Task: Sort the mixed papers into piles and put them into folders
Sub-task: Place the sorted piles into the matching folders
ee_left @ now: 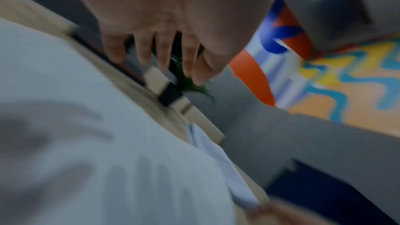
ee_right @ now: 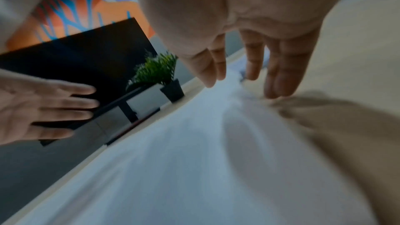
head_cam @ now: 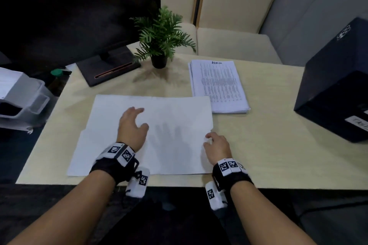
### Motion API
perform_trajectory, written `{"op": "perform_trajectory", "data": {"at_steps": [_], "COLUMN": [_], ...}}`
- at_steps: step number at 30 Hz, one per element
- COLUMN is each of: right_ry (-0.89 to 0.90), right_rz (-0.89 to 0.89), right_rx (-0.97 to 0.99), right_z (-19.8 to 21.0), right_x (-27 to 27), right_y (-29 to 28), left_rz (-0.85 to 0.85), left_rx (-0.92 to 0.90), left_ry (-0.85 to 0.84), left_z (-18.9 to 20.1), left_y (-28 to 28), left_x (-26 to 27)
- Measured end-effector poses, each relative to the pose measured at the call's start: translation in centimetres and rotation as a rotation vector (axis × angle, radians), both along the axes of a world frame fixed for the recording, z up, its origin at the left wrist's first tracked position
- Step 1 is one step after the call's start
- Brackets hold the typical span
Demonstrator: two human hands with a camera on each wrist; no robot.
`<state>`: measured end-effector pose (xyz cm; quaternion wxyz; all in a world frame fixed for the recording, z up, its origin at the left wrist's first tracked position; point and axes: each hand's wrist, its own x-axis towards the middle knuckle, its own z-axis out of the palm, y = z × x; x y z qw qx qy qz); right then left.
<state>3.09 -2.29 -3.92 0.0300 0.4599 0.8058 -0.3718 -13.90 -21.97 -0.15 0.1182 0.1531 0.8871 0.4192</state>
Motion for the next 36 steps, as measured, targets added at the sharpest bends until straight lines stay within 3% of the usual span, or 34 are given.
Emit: {"op": "perform_trajectory", "data": {"at_steps": [4,9,17,24,32,36], "right_ry": [0.030,0.007,-0.160,-0.196,-0.179,-0.206], "right_rz": [-0.048,-0.156,-0.198,-0.207,-0.179,-0.224], "right_rx": [0.066,0.002,0.000,-0.081,-0.347,-0.201], "right_z": [2.5,3.7,1.8,0.9,1.3,1.6], "right_x": [-0.7,-1.4,-4.9,-7.3,-9.0,-10.1], "right_y": [4.0,12.4,21.2,22.8,23.1,21.6], "left_rz": [-0.376,-0.488,-0.431,-0.371,-0.324,-0.336], "left_rx": [-0.114,-0.370,-0.546,-0.551,-0.521,-0.540], "left_ry": [-0.025,-0.194,-0.395,-0.449,-0.466,-0.437], "left_z": [0.4,-1.3,-2.6,-2.7,-2.8,-2.7], "left_y": [6.2,11.9,16.9,17.3,16.8,16.9], "left_x": [2.8,4.0,5.1,5.3,5.1,5.2]}}
